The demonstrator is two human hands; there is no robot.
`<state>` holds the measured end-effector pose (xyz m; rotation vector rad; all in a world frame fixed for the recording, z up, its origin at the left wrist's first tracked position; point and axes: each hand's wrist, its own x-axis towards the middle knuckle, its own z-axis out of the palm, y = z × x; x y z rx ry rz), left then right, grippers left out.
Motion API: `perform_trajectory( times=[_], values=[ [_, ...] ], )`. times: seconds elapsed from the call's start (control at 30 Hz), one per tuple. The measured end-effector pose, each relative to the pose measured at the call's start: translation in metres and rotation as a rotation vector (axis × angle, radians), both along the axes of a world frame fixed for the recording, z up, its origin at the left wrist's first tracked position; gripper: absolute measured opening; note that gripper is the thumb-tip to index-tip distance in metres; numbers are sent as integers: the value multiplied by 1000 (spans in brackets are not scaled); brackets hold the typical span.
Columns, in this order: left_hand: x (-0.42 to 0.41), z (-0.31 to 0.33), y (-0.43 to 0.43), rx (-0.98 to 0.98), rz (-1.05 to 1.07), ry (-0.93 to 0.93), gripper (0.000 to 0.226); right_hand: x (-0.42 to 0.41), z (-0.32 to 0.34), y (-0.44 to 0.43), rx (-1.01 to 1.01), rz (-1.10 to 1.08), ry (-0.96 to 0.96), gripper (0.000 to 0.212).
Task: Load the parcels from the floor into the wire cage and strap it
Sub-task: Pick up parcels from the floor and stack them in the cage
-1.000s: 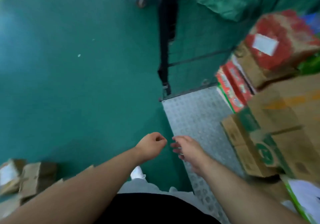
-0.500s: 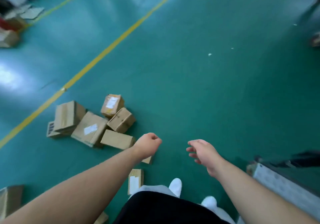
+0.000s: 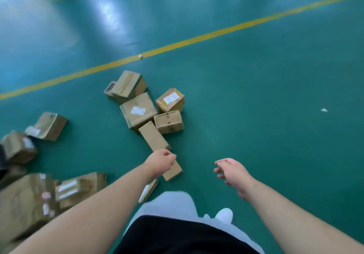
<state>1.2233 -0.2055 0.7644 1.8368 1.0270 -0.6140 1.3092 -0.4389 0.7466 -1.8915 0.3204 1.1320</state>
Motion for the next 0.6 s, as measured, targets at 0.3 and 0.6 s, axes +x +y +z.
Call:
perform_trajectory(
  times=[0.3,0.6],
  values=[
    [5,-24,58,-37,451,23,20,105,-11,91,-95,413,4,22],
    [67,-31,163,-25,567,32,22,197,6,194,-215,704,-152,18]
  ],
)
